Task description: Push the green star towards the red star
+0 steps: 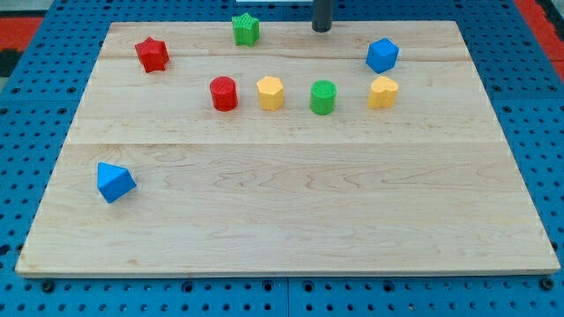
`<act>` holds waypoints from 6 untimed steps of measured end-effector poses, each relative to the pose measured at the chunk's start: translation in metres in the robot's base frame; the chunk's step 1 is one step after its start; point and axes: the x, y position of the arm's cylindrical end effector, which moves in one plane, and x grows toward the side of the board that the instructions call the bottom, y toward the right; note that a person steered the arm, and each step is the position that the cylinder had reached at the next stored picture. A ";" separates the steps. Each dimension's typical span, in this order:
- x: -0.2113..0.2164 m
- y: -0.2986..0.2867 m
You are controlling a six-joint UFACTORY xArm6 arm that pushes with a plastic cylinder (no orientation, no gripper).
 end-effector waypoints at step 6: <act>0.086 -0.068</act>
